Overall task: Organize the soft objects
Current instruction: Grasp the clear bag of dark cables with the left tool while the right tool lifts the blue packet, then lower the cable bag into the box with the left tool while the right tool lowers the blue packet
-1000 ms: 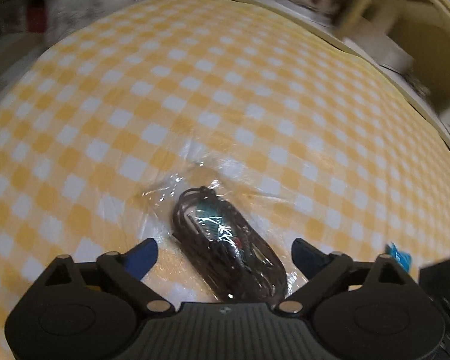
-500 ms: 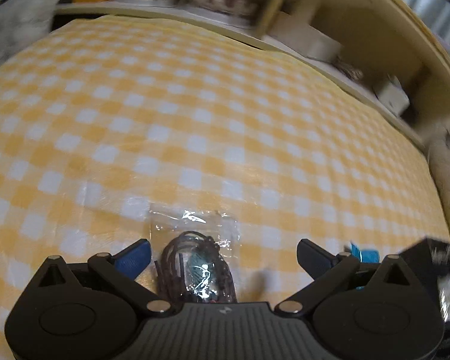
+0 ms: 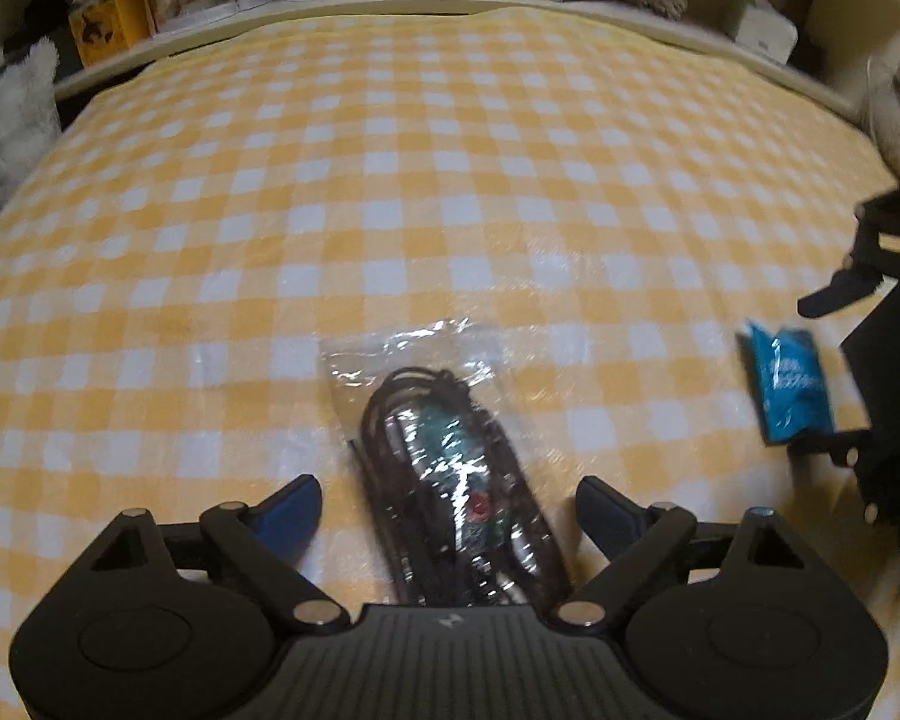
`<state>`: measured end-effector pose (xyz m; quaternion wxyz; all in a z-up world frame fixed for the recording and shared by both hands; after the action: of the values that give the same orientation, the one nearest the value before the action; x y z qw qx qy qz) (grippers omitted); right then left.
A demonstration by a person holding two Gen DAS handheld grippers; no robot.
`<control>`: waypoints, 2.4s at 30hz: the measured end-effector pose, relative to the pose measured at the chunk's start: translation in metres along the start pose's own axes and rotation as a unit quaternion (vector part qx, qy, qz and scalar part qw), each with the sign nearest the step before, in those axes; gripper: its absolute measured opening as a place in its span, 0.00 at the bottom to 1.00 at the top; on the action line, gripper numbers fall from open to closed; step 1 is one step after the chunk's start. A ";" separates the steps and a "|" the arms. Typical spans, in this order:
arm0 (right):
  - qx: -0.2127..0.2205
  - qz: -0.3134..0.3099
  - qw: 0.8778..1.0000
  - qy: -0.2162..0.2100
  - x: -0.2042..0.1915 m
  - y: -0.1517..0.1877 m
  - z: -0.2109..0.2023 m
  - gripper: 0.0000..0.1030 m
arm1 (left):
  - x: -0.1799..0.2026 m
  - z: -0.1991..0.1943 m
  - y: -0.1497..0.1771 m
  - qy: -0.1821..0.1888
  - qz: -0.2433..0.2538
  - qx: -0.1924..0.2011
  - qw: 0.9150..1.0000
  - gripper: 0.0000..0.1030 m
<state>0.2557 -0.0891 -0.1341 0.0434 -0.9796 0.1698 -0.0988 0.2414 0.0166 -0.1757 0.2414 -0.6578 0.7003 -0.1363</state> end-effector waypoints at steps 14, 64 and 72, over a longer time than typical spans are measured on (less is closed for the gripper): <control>0.067 0.137 0.986 -0.070 0.021 0.010 -0.003 0.49 | 0.003 -0.026 -0.003 0.023 0.013 0.000 1.000 0.41; 0.310 0.528 0.785 0.096 -0.025 0.264 -0.170 0.30 | 0.146 -0.217 -0.036 0.218 0.096 0.149 0.960 0.29; 0.287 0.561 0.772 0.083 -0.019 0.311 -0.145 0.30 | 0.215 -0.198 -0.034 0.240 0.144 0.129 0.951 0.29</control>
<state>0.1070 -0.3814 -0.0327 0.3558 -0.6400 0.6563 -0.1818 0.1643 -0.2237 -0.0244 0.1665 -0.4615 0.8010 -0.3430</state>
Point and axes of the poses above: each gripper's, at about its wrist camera, not at the fingertips, and z roughly the way its jaws point, x to its right, y to its underside, the point moved 3 cm from there along z, roughly the way its jaws point, and after that the axes turned 9 degrees about -y, right-handed, at the moved point
